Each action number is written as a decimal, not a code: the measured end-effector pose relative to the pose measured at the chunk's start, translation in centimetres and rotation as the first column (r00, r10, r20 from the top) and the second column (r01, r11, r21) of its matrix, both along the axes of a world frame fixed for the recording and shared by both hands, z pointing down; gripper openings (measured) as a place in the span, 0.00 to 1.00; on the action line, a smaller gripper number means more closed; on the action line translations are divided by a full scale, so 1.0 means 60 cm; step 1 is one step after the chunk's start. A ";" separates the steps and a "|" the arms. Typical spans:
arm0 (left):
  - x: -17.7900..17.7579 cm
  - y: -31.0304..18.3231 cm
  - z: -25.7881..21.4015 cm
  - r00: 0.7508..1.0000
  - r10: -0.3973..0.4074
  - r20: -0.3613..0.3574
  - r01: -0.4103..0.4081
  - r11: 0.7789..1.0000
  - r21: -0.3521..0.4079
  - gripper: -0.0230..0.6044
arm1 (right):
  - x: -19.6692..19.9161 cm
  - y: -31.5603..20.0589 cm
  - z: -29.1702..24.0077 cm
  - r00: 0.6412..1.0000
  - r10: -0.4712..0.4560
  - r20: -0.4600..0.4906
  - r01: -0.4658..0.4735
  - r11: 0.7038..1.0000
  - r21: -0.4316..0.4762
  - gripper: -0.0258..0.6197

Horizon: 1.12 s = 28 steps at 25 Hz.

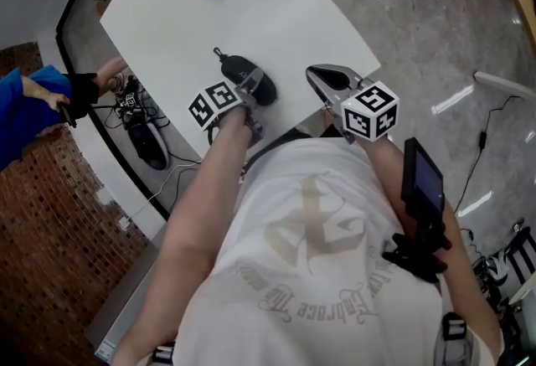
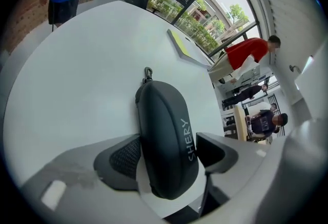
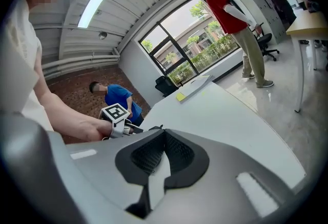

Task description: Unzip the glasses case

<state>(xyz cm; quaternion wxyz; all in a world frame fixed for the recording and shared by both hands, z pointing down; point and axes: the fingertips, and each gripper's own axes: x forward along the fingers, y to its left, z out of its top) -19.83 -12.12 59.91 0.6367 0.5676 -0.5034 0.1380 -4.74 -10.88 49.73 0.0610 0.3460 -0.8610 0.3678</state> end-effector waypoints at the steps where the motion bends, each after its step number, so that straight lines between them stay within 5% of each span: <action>1: 0.004 0.000 0.002 1.000 0.004 -0.007 -0.004 1.000 -0.009 0.61 | 0.001 -0.001 0.000 1.000 0.001 -0.005 -0.001 1.000 -0.001 0.05; 14: -0.007 -0.006 -0.002 0.999 -0.002 -0.035 0.003 1.000 0.031 0.56 | -0.039 0.013 0.003 0.997 -0.072 0.024 0.072 0.997 0.009 0.05; 23: 0.010 0.026 -0.011 0.983 -0.032 -0.183 0.040 0.998 0.040 0.55 | -0.058 0.034 0.025 0.993 -0.121 -0.004 0.121 0.993 -0.010 0.05; 28: 0.007 0.039 -0.012 0.974 -0.052 -0.221 0.062 0.997 0.037 0.55 | -0.079 0.061 0.053 0.963 -0.243 -0.119 0.246 0.969 0.016 0.05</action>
